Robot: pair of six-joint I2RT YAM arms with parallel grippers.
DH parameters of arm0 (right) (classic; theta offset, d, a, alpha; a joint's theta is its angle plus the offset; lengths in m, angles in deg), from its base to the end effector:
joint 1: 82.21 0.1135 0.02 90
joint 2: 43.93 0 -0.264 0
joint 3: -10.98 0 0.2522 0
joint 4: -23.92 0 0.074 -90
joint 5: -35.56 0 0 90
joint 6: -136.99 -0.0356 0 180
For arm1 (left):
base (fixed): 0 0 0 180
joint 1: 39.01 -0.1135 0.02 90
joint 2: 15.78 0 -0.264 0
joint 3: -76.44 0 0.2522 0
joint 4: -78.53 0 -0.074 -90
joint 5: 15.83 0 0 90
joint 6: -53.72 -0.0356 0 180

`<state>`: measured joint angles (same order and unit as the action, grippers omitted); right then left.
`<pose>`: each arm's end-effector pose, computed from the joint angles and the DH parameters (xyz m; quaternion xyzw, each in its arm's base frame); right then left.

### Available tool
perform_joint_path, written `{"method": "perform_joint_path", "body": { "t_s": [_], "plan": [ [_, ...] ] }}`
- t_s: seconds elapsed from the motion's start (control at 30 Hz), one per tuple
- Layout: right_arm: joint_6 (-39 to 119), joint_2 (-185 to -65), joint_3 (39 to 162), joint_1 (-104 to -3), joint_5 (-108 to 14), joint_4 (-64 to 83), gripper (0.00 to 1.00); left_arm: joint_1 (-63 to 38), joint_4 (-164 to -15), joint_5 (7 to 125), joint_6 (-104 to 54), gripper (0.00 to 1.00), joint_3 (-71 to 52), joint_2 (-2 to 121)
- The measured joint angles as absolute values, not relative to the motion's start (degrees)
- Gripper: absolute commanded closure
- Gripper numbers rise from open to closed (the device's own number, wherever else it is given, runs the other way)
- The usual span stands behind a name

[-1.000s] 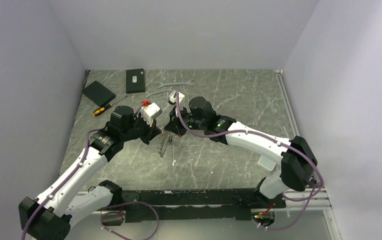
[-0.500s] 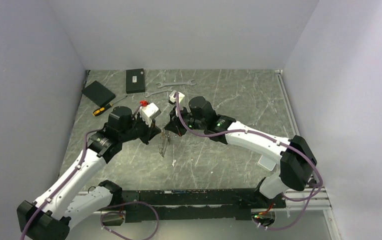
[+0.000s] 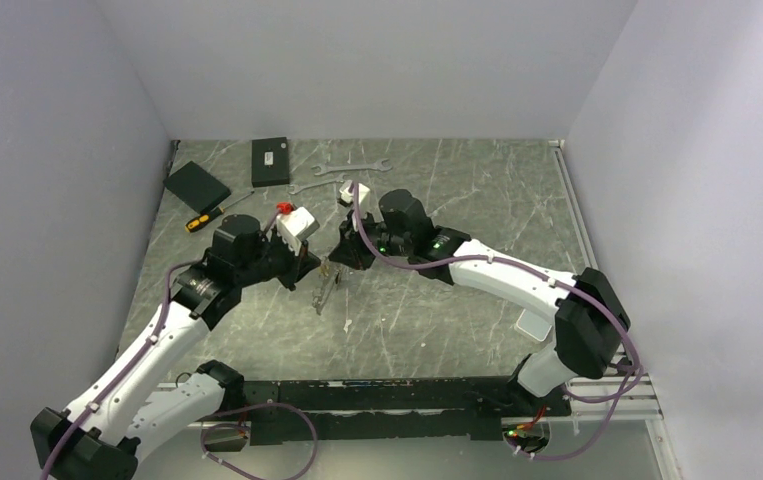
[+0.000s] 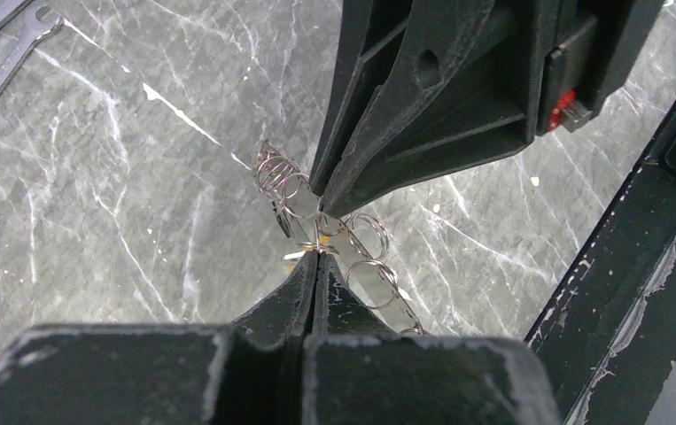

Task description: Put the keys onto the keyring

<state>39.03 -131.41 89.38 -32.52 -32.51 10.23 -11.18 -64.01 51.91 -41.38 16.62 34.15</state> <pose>0.2202 0.2802 0.2960 -0.3896 0.7265 0.4008 0.3998 0.1647 -0.1022 0.3093 0.3338 0.7764 -0.2621 0.4660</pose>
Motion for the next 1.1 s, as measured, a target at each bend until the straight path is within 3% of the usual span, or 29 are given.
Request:
{"method": "perform_joint_path", "body": {
  "t_s": [0.5,0.73,0.93,1.1],
  "plan": [
    [41.21,-130.95,87.61,-35.01,-27.24,12.51,0.61,-11.2,-64.29,50.56,-41.14,1.0,16.81,33.3],
    [44.58,-127.5,84.18,-38.38,-22.72,15.09,0.59,-11.2,-64.31,49.86,-41.12,1.0,16.81,32.95],
    [48.51,-121.4,72.99,-39.91,-16.84,29.51,0.58,-11.27,-64.31,49.4,-41.12,1.0,16.81,32.93],
    [51.57,-123.15,70.37,-39.51,-10.7,37.12,0.58,-11.44,-64.31,48.98,-41.12,1.0,16.81,32.93]
  ]
}}
